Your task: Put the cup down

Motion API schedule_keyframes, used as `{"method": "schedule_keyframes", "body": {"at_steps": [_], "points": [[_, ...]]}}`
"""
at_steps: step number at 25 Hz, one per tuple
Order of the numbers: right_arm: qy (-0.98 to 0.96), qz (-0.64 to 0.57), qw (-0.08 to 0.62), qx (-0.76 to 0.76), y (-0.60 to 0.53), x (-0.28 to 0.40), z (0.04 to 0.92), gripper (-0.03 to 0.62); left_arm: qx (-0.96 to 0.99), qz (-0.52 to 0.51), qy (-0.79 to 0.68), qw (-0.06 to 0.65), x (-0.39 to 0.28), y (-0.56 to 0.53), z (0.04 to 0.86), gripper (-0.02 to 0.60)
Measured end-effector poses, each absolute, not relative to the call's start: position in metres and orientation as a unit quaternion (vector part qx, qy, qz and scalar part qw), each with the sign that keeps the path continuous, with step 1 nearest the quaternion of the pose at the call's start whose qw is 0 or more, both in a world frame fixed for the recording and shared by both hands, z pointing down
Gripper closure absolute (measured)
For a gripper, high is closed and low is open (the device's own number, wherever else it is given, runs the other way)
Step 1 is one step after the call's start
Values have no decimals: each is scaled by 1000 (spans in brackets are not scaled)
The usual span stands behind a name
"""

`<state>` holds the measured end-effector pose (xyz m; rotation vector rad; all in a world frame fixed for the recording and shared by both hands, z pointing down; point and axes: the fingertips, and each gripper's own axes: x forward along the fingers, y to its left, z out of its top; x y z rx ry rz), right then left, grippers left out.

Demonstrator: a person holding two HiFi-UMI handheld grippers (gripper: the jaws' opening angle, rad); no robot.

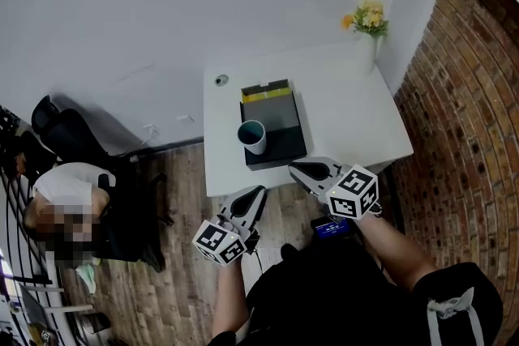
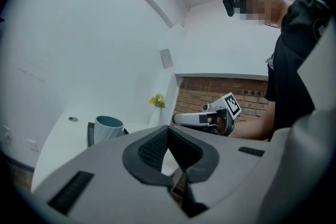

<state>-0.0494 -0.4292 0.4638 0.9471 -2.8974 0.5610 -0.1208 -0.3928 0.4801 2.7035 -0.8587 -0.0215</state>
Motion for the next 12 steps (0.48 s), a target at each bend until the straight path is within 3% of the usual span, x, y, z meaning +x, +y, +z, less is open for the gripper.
{"method": "schedule_keyframes", "body": {"at_steps": [12], "points": [[-932, 191, 29, 307, -437, -56, 473, 582, 941, 0, -300, 157, -124, -390, 484, 574]]}}
